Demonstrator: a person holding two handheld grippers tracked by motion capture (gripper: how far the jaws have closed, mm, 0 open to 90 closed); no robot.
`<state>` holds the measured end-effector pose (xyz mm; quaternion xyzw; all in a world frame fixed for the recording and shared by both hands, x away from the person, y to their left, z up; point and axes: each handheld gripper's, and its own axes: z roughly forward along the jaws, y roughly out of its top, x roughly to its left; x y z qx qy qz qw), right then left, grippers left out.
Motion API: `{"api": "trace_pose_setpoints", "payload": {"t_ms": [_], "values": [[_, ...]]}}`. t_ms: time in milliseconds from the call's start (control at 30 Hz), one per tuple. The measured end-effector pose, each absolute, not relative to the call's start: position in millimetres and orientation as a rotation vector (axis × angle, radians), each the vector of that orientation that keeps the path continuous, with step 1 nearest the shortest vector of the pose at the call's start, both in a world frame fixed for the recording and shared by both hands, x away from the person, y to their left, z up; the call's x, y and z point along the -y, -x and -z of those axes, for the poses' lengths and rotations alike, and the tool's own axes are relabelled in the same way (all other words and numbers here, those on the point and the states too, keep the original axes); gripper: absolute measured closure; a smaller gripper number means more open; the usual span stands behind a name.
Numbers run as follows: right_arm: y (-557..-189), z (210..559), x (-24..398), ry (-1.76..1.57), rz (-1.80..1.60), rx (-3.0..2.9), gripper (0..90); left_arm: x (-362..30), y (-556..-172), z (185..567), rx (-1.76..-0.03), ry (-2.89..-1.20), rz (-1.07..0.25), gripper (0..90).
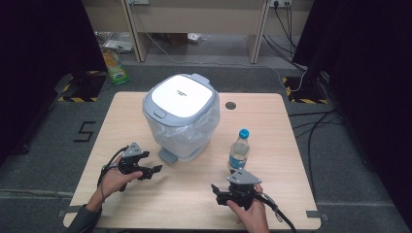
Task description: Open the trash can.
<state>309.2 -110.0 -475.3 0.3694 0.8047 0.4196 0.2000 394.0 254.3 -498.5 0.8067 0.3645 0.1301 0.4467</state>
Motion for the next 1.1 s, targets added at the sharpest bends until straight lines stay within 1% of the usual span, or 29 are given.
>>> {"api": "trace_pose_setpoints", "payload": {"t_ms": [233, 333, 400, 433, 500, 533, 567, 600, 667, 833, 933, 967, 1100], "values": [[-344.9, 483.4, 67.0, -1.001, -1.197, -2.261, 17.4, -240.4, -410.5, 502.2, -0.925, -2.004, -0.318, 16.6], [-360.7, 485.9, 51.1, -0.984, -1.21, -2.256, 20.0, -236.9, -414.4, 506.5, -0.927, -2.031, -0.345, 21.7], [-369.1, 488.5, 40.8, -0.975, -1.206, -2.251, 21.0, -236.1, -415.2, 508.8, -0.928, -2.031, -0.334, 23.4], [-373.2, 489.8, 36.3, -0.963, -1.208, -2.248, 21.0, -234.8, -415.7, 512.0, -0.923, -2.019, -0.297, 25.4], [-376.7, 491.0, 32.0, -0.957, -1.21, -2.243, 21.0, -233.1, -415.0, 512.7, -0.912, -2.03, -0.315, 24.7], [-382.4, 493.1, 25.2, -0.953, -1.219, -2.245, 21.0, -229.9, -412.9, 512.6, -0.893, -2.051, -0.355, 24.3], [-384.6, 494.2, 22.8, -0.952, -1.221, -2.245, 21.0, -229.1, -411.9, 512.0, -0.886, -2.055, -0.356, 24.5], [-386.1, 495.0, 21.2, -0.952, -1.218, -2.245, 21.0, -229.1, -411.9, 512.0, -0.886, -2.055, -0.356, 24.8], [-388.4, 495.9, 20.3, -0.956, -1.191, -2.237, 16.5, -225.9, -408.8, 512.6, -0.877, -2.063, -0.355, 25.6], [-392.7, 495.6, 27.5, -0.976, -1.169, -2.22, 15.6, -215.8, -401.2, 512.9, -0.847, -2.081, -0.379, 29.1], [-394.8, 495.9, 29.9, -0.983, -1.159, -2.212, 14.8, -210.0, -398.0, 513.2, -0.84, -2.089, -0.391, 27.4], [-398.0, 496.6, 31.9, -0.972, -1.149, -2.205, 14.9, -205.5, -396.1, 513.3, -0.833, -2.105, -0.415, 27.0], [-405.1, 497.2, 35.9, -0.975, -1.177, -2.204, 15.0, -203.0, -395.3, 513.0, -0.847, -2.096, -0.406, 26.5]]}}
